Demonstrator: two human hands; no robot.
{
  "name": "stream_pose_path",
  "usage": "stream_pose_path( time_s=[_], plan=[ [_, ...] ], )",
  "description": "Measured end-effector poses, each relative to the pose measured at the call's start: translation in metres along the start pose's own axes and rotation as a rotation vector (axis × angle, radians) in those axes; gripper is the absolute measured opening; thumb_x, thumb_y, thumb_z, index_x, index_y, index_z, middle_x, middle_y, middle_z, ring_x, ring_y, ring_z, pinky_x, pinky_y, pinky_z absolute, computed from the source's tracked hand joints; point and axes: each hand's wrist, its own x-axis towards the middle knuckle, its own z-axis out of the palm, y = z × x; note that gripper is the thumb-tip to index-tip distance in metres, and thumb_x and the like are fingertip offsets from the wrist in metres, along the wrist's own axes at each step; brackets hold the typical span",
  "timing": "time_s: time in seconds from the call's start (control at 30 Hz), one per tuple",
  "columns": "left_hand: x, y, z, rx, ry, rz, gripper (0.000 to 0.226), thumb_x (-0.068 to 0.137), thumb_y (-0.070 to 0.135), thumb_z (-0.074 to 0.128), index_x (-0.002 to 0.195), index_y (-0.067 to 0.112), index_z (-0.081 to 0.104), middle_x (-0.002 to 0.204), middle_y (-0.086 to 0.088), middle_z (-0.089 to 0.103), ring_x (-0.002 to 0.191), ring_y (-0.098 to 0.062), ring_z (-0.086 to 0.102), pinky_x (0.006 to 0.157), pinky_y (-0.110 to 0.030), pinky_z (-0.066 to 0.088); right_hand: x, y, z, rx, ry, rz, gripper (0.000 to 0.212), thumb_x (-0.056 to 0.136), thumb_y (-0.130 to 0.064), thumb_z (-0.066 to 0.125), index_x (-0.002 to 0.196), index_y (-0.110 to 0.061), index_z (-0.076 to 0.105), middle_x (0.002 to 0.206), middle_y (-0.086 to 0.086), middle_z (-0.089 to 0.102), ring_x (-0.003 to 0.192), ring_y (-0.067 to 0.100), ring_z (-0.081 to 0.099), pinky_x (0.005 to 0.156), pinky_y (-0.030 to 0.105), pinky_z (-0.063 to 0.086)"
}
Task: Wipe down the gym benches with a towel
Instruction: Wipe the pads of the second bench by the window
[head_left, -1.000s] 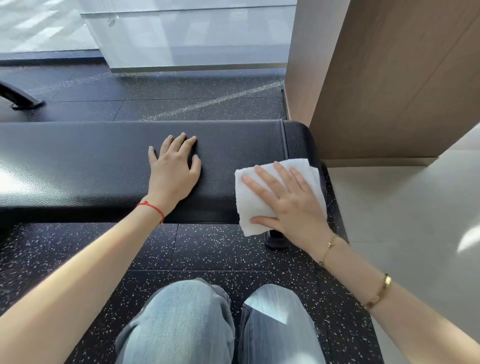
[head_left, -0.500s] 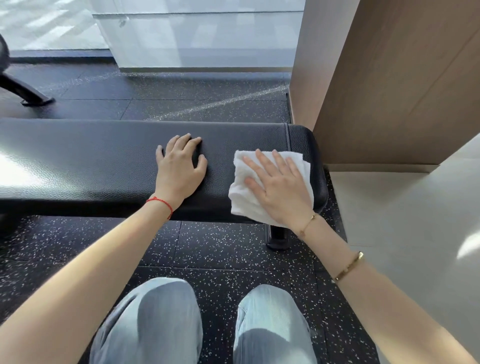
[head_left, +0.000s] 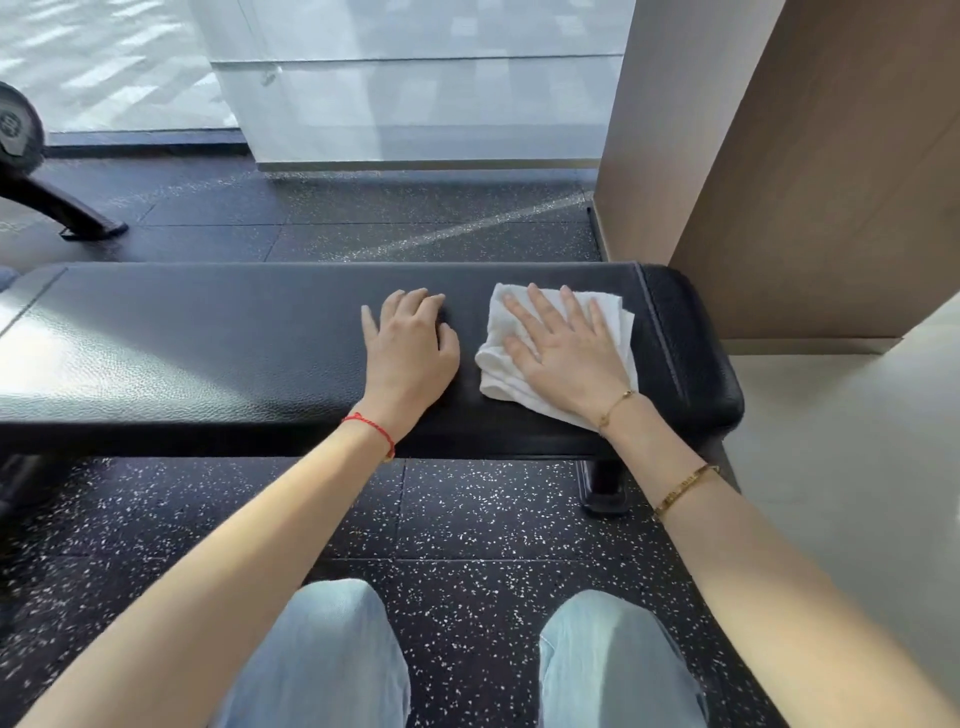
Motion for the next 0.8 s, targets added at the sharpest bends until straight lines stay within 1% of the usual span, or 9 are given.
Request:
stream_pose_path(
  time_s=[0.03,0.17,0.27,0.4,0.47,0.6,0.7,0.8],
  plan=[
    [0.002,-0.013,-0.007,0.033,-0.004,0.007,0.043,0.095,0.021,0.047,0.137,0.013,0.055,0.145,-0.002,0.05,0.14,-0.022,0.035,0.121,-0.056,0.013,-0.001,-0.003,0.002,0.0,0.008,0.004,0.057,0.1,-0.058,0.013,0.154,-0.048,-0.002,0.166,-0.012,-0.001,0.153,0.022,-0.008,0.12,0.043,-0.014],
    [0.014,-0.07,-0.042,0.117,0.015,0.06,0.044,0.096,0.025,0.047,0.139,0.015,0.053,0.146,-0.003,0.049,0.141,-0.023,0.035,0.119,-0.055,0.02,0.028,-0.022,0.002,0.016,-0.012,0.081,0.056,0.101,-0.056,0.014,0.155,-0.046,0.001,0.166,-0.01,-0.002,0.153,0.023,-0.008,0.12,0.043,-0.014],
    [0.019,-0.11,-0.06,0.165,-0.019,0.064,0.046,0.098,0.027,0.046,0.142,0.017,0.048,0.15,-0.002,0.045,0.144,-0.024,0.031,0.119,-0.056,0.017,0.066,-0.058,0.003,0.025,-0.027,0.122,0.056,0.102,-0.055,0.013,0.155,-0.042,0.002,0.166,-0.008,-0.002,0.153,0.025,-0.009,0.121,0.046,-0.013],
    [0.02,-0.163,-0.079,0.204,-0.063,0.029,0.047,0.098,0.028,0.045,0.145,0.02,0.046,0.153,-0.003,0.042,0.146,-0.026,0.028,0.12,-0.056,0.016,0.096,-0.128,0.012,0.033,-0.035,0.045,0.056,0.102,-0.055,0.012,0.155,-0.041,0.001,0.166,-0.007,0.0,0.153,0.026,-0.008,0.121,0.047,-0.013],
    [0.022,-0.189,-0.088,0.21,-0.077,0.005,0.047,0.099,0.029,0.045,0.145,0.02,0.044,0.154,-0.004,0.041,0.146,-0.027,0.027,0.12,-0.058,0.014,0.1,-0.149,0.016,0.022,-0.042,0.007,0.056,0.102,-0.055,0.012,0.156,-0.042,0.001,0.166,-0.008,0.0,0.153,0.025,-0.007,0.122,0.046,-0.012],
    [0.023,-0.221,-0.1,0.214,-0.122,-0.038,0.05,0.1,0.039,0.04,0.148,0.026,0.039,0.157,-0.001,0.035,0.148,-0.025,0.021,0.119,-0.061,0.012,0.094,-0.151,0.016,0.021,-0.042,-0.01,0.055,0.102,-0.055,0.014,0.155,-0.044,0.001,0.166,-0.011,0.0,0.153,0.021,-0.007,0.123,0.045,-0.01],
    [0.023,-0.224,-0.099,0.188,-0.14,-0.04,0.051,0.1,0.042,0.038,0.148,0.027,0.038,0.158,-0.001,0.032,0.149,-0.025,0.018,0.119,-0.063,0.008,0.095,-0.149,0.014,0.012,-0.057,-0.021,0.055,0.102,-0.056,0.015,0.154,-0.047,0.0,0.166,-0.012,0.001,0.153,0.02,-0.006,0.123,0.045,-0.008],
    [0.022,-0.223,-0.096,0.167,-0.125,-0.044,0.051,0.099,0.042,0.038,0.148,0.027,0.038,0.157,-0.001,0.033,0.149,-0.026,0.018,0.119,-0.063,0.007,0.097,-0.148,0.014,0.025,-0.057,-0.002,0.054,0.102,-0.055,0.019,0.154,-0.049,0.003,0.166,-0.013,0.003,0.153,0.018,-0.006,0.123,0.044,-0.008]
  ],
)
